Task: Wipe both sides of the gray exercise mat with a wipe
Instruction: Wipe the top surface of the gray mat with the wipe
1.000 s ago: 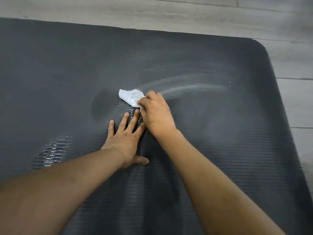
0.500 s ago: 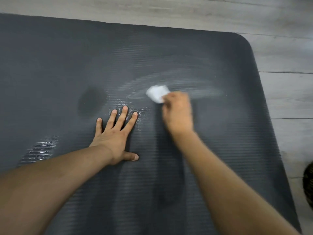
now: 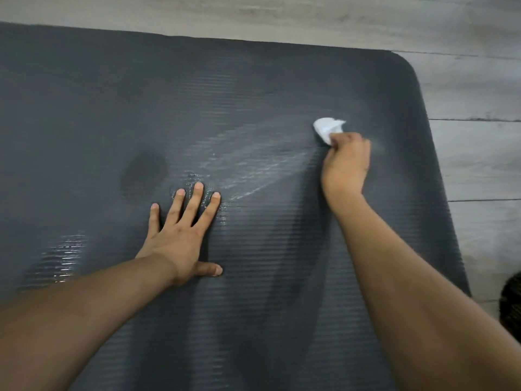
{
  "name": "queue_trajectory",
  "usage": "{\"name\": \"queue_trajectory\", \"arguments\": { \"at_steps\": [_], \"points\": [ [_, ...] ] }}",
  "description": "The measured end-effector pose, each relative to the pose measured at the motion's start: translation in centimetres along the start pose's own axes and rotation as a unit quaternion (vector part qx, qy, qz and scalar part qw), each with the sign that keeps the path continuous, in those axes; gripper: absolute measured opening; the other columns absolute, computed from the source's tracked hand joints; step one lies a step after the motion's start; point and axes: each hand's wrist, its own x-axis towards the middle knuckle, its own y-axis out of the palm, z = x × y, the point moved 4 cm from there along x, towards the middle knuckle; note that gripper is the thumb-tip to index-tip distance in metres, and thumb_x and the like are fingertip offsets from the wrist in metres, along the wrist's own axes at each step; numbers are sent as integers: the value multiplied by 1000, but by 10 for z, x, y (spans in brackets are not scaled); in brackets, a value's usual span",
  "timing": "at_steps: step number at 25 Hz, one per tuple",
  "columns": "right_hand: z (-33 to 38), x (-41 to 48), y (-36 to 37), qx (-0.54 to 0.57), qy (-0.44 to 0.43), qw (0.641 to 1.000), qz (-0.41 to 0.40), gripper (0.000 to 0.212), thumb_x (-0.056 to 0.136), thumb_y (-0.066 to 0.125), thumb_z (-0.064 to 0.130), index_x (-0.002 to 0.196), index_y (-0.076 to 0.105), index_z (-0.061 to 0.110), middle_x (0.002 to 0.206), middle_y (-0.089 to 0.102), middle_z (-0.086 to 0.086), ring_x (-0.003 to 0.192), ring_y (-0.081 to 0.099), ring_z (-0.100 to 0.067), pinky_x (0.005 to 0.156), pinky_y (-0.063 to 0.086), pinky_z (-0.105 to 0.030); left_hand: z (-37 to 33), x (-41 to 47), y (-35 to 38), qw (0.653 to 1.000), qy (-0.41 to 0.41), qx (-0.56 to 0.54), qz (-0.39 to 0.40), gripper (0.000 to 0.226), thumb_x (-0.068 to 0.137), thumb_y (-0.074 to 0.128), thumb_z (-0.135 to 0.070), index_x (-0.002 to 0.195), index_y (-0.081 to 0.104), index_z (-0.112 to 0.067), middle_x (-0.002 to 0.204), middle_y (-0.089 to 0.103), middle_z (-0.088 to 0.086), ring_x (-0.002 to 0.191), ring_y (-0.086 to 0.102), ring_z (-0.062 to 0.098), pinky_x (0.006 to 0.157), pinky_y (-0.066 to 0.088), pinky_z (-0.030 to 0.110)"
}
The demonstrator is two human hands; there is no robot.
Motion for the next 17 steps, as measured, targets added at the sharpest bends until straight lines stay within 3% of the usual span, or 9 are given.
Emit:
{"name": "queue_trajectory", "arguments": {
  "at_steps": [1,3,5,7,9,11,13,15,17],
  "points": [
    [43,-27,17,51,-102,993,33,29,81,52,-1,100,73,7,99,66,-14,91,54,-36,80,38,-33,-1,-1,0,1000,-1,3,-1,134,77,65,-76,142,-47,-39,148,-56,-6,146,-40,26,122,-9,62],
    [110,-87,39,77,-324,937,109,22,83,57,3,99,72,9,100,67,-8,89,55,-31,79,45,-33,-1,-1,0,1000,-5,10,-3,133,78,65,-75,144,-45,-38,149,-55,-5,146,-39,27,122,-8,63],
    [117,-80,45,56,-423,895,132,22,86,57,7,102,72,12,102,67,-5,90,56,-28,79,47,-32,-1,0,1,1000,-2,10,-4,133,78,65,-75,144,-44,-38,149,-56,-5,145,-41,27,122,-8,63],
    [86,-23,42,4,-347,933,92,26,86,52,8,101,73,12,101,67,-10,92,56,-34,82,42,-34,0,0,2,1000,0,3,-9,133,79,65,-74,143,-46,-38,147,-57,-6,144,-42,27,121,-8,64],
    [47,33,29,-42,-155,985,65,28,83,46,2,92,72,6,96,64,-18,89,51,-37,80,37,-38,0,1,1,1000,2,-1,-11,133,79,65,-73,142,-46,-38,146,-58,-6,143,-44,27,120,-10,65],
    [48,39,26,-36,-60,997,36,28,81,40,-1,81,67,5,91,60,-19,85,45,-35,74,34,-38,-2,2,3,1000,7,2,-15,133,79,65,-73,143,-45,-37,147,-58,-5,143,-44,28,120,-11,65],
    [103,-9,43,27,-141,987,67,29,80,44,1,88,71,7,94,62,-17,87,49,-36,75,37,-39,0,1,4,1000,3,12,-19,133,79,66,-73,145,-44,-37,148,-56,-5,143,-43,28,120,-11,66],
    [151,-70,59,97,-264,952,121,29,80,52,3,97,74,10,98,66,-12,90,52,-34,79,44,-37,0,3,2,1000,4,17,-24,132,78,66,-74,148,-39,-36,150,-54,-4,145,-41,28,120,-9,66],
    [169,-94,63,101,-330,927,147,30,81,56,2,101,75,12,99,67,-9,92,52,-32,82,46,-38,1,1,0,998,13,15,-56,130,76,67,-75,153,-31,-36,156,-46,-4,148,-36,27,121,-8,64]
  ]
}}
